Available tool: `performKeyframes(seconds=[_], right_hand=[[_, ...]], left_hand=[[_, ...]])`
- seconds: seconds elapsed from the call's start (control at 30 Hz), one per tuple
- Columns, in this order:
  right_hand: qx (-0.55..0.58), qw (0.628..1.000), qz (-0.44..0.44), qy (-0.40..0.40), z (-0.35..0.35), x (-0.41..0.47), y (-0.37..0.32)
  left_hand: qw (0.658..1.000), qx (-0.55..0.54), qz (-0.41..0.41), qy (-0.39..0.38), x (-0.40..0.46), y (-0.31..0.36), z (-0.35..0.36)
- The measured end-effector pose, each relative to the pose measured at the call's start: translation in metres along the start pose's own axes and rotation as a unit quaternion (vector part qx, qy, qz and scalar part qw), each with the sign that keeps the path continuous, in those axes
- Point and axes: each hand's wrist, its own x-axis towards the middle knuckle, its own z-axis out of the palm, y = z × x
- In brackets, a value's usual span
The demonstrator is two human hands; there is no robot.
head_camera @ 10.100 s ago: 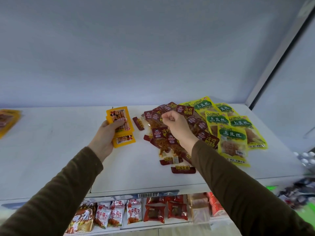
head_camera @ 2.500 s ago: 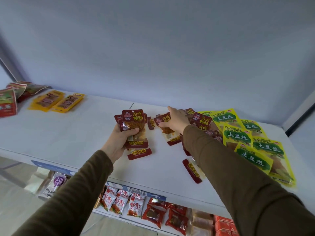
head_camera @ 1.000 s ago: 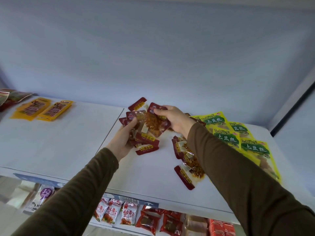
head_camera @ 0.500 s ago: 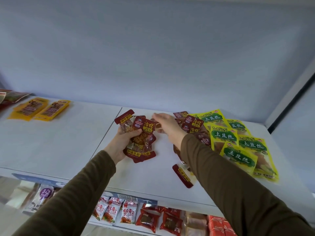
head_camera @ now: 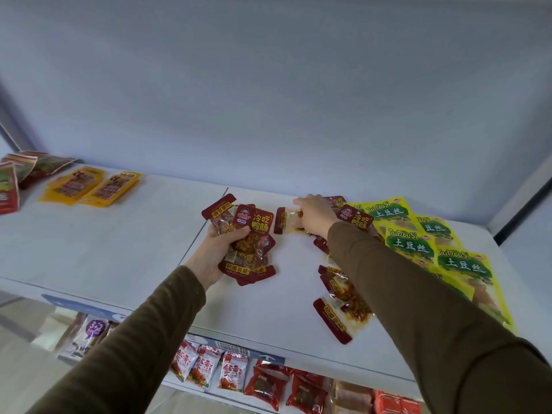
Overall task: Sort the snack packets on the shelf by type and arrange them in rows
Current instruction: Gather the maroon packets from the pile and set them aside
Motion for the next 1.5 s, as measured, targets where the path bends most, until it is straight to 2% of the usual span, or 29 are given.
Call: performKeyframes(seconds=[0.07,0.17,0.27,0.37,0.4,0.47,0.5,0.53,0.6,0.63,0.77,0.87,0.97,1.07,1.2,1.27,1.37,1.5], right_hand=[[0.114,0.990,0.033,0.076,-0.005,-0.001,-0.004],[0.341,0.927,0.071,0.137,-0.027,0.002,-0.021],[0.510,0.849,0.071,0.119,-0.048,0.000,-0.042],[0.618,0.781,0.078,0.039,-0.048,-0.008,-0.062],[0.615,0.783,0.076,0.054,-0.046,-0.010,-0.067],[0.557,0.814,0.069,0.152,-0.044,-0.012,-0.071],[0.543,0.814,0.072,0.194,-0.045,-0.011,-0.073],[0.558,0.798,0.083,0.211,-0.047,-0.010,-0.076],[0.617,0.756,0.101,0.194,-0.050,-0.004,-0.087],[0.631,0.747,0.102,0.181,-0.048,0.000,-0.095],[0.629,0.762,0.114,0.109,-0.017,0.017,-0.145],[0.620,0.768,0.135,0.087,0.020,0.034,-0.190],[0.667,0.721,0.183,0.040,0.043,0.050,-0.234],[0.710,0.668,0.224,-0.017,0.058,0.061,-0.273],[0.729,0.635,0.255,0.026,0.074,0.080,-0.322],[0.726,0.627,0.272,0.071,0.082,0.090,-0.341],[0.706,0.638,0.279,0.133,0.095,0.103,-0.359],[0.595,0.731,0.288,0.166,0.099,0.113,-0.365]], left_hand=[[1.000,0.001,0.001,0.001,0.001,-0.001,-0.001],[1.000,-0.009,0.002,0.006,0.001,0.001,0.000],[0.999,-0.034,0.002,0.026,0.002,0.007,0.001],[0.999,-0.047,0.005,0.021,0.006,0.012,-0.005],[0.999,-0.047,0.005,0.015,0.007,0.013,-0.009],[0.999,-0.043,0.008,0.011,0.010,0.018,-0.017],[0.999,-0.040,0.008,0.017,0.012,0.022,-0.021],[0.999,-0.034,0.007,0.028,0.014,0.026,-0.025],[0.999,-0.027,0.009,0.040,0.021,0.034,-0.036],[0.999,-0.027,0.013,0.035,0.025,0.038,-0.041],[0.998,-0.047,0.018,-0.044,0.037,0.057,-0.067],[0.994,-0.038,0.030,-0.095,0.048,0.077,-0.097],[0.991,-0.015,0.029,-0.132,0.062,0.096,-0.136],[0.992,0.014,0.001,-0.125,0.074,0.114,-0.173],[0.990,0.072,0.001,-0.123,0.096,0.142,-0.212],[0.990,0.108,0.011,-0.086,0.108,0.153,-0.225],[0.983,0.179,0.034,-0.024,0.125,0.165,-0.238],[0.952,0.285,0.109,-0.003,0.144,0.163,-0.242]])
